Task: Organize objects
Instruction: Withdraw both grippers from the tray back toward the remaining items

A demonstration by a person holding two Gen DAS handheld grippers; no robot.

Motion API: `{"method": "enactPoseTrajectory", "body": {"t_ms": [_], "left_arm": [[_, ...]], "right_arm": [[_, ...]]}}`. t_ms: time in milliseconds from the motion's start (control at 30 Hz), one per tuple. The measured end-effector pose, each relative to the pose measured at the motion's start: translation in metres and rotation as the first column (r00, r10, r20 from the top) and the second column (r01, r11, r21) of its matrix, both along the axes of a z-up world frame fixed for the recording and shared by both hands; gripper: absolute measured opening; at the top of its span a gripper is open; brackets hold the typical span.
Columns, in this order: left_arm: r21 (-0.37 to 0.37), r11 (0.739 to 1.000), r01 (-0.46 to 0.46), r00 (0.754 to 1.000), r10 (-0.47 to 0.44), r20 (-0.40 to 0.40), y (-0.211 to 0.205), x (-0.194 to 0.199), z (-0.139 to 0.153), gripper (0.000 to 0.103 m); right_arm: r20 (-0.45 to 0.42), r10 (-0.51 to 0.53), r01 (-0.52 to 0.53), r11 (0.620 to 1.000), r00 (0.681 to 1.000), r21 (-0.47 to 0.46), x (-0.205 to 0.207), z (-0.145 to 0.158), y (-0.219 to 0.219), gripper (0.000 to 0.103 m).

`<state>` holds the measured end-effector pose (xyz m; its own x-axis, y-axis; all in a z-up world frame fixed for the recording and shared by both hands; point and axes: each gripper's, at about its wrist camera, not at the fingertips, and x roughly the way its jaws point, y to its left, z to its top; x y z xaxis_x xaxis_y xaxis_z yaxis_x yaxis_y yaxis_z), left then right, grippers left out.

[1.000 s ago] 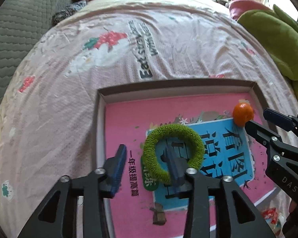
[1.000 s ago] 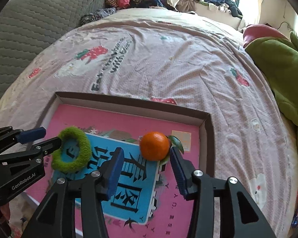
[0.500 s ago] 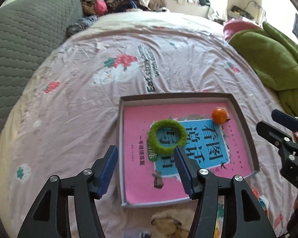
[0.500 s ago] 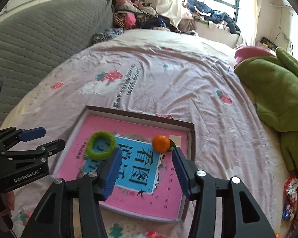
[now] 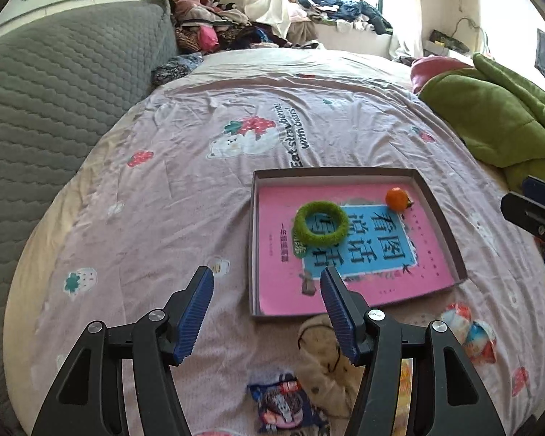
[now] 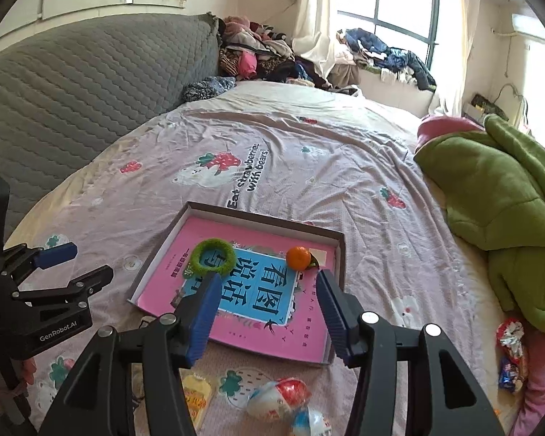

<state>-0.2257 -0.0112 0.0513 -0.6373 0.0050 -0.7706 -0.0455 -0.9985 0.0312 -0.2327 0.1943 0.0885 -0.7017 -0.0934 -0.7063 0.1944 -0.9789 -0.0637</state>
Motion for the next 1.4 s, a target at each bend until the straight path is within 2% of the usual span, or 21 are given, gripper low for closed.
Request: {"method": "enactPoseTrajectory", "body": {"t_ms": [67, 267, 367, 433, 633, 933, 1100, 1400], "left_arm": [[0.008, 1.0, 0.006, 1.0, -0.006, 0.005, -0.001, 0.006, 0.002, 0.063], [0.012, 1.0, 0.013, 1.0, -0.012, -0.027, -0.003, 0.031, 0.016, 0.063], [0.017, 1.0, 0.006, 0.999, -0.005, -0.048, -0.005, 0.041, 0.024, 0.063], [-0.009, 1.0, 0.007, 0.998, -0.007, -0.064, -0.003, 0.048, 0.025, 0.063], [-0.007, 1.0, 0.012, 0.998, -0.012, -0.054, -0.001, 0.061, 0.023, 0.063], [0.02, 1.0, 0.023, 0.999, -0.022, -0.042, 0.0, 0.079, 0.017, 0.063], [0.025, 0.999, 0.029, 0.999, -0.029, -0.028, 0.002, 0.087, 0.01, 0.063], [0.02, 0.999, 0.039, 0.999, -0.038, -0.025, 0.006, 0.102, -0.001, 0.063]], "right_arm": [[-0.015, -0.003, 0.004, 1.0, 1.0, 0.02, 0.008, 0.004, -0.002, 0.054], [-0.006, 0.004, -0.004, 1.0, 1.0, -0.006, 0.026, 0.012, -0.001, 0.054], [-0.058, -0.017, 0.019, 0.999, 0.998, 0.04, 0.04, 0.018, -0.004, 0.054], [-0.085, -0.018, 0.023, 0.998, 0.996, 0.056, 0.048, 0.023, -0.006, 0.054], [-0.103, -0.014, 0.021, 0.998, 0.995, 0.065, 0.065, 0.028, -0.008, 0.055], [-0.053, -0.007, 0.011, 0.996, 0.999, 0.085, 0.08, 0.019, -0.006, 0.055], [-0.056, -0.032, 0.037, 0.995, 0.998, 0.096, 0.086, 0.011, -0.001, 0.055], [-0.027, -0.032, 0.034, 0.998, 0.999, 0.052, 0.098, -0.007, 0.011, 0.055]]}}
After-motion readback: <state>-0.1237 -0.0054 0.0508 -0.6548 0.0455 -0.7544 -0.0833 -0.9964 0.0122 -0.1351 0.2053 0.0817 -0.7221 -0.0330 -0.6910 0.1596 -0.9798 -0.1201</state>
